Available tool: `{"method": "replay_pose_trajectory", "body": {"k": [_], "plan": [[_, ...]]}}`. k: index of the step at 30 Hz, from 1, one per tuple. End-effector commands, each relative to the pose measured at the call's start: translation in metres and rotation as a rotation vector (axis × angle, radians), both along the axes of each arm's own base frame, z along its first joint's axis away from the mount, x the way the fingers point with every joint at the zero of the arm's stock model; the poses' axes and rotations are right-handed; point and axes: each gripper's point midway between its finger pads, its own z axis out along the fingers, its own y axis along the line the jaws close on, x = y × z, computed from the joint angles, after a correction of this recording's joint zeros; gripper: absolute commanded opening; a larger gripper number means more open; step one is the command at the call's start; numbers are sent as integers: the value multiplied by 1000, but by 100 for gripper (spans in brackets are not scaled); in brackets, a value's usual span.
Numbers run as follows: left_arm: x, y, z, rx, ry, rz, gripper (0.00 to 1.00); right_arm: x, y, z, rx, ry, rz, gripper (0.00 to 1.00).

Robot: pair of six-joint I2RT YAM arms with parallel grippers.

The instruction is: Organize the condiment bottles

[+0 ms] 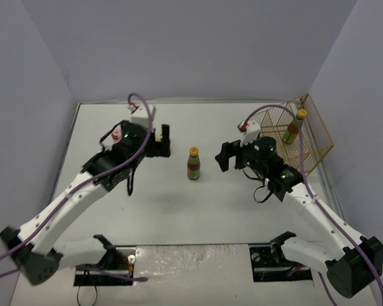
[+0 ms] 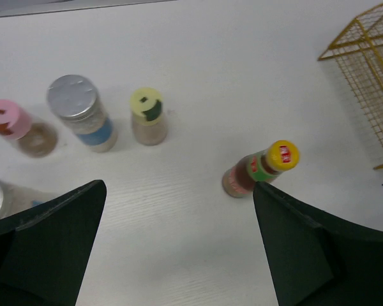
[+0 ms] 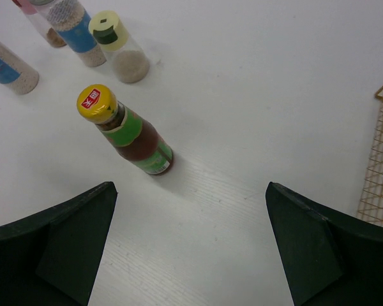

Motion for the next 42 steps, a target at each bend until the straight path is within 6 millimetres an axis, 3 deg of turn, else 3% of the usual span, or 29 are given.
{"method": "replay_pose_trajectory", "body": {"k": [1, 4, 8, 13, 18, 22, 25, 27, 28, 31, 34, 36, 40, 41, 42], "plan": [[-25, 82, 7, 17, -38, 170, 97, 16, 47, 28, 24, -108, 113, 100], [-43, 122, -17, 64, -4, 249, 97, 24, 70, 11, -13, -89, 154, 100], [-64, 154, -34, 71, 12, 321, 97, 34, 98, 1, -41, -99, 189, 100], [-82, 169, -51, 55, 20, 361, 97, 44, 123, -12, -58, -103, 213, 99], [-87, 173, -62, 58, 26, 376, 97, 54, 136, -23, -78, -110, 211, 93], [-85, 171, -65, 68, 43, 360, 97, 60, 140, -39, -101, -89, 206, 78], [-83, 170, -66, 64, 50, 354, 97, 59, 137, -45, -114, -77, 195, 60], [-82, 169, -67, 63, 54, 350, 97, 59, 133, -44, -123, -76, 180, 31], [-82, 169, -67, 61, 55, 349, 97, 58, 130, -43, -126, -77, 172, 23], [-81, 170, -70, 62, 71, 352, 97, 56, 118, -26, -128, -97, 131, 0], [-80, 171, -72, 62, 82, 357, 97, 54, 105, 8, -119, -141, 84, 0], [-79, 173, -73, 60, 86, 363, 97, 55, 90, 42, -114, -188, 25, 0], [-78, 174, -73, 49, 91, 370, 97, 62, 35, 108, -136, -251, -187, 0], [-78, 176, -74, 49, 94, 376, 97, 64, 22, 138, -103, -289, -241, 0], [-78, 175, -74, 48, 95, 376, 97, 66, 2, 150, -106, -291, -302, 0]]}}
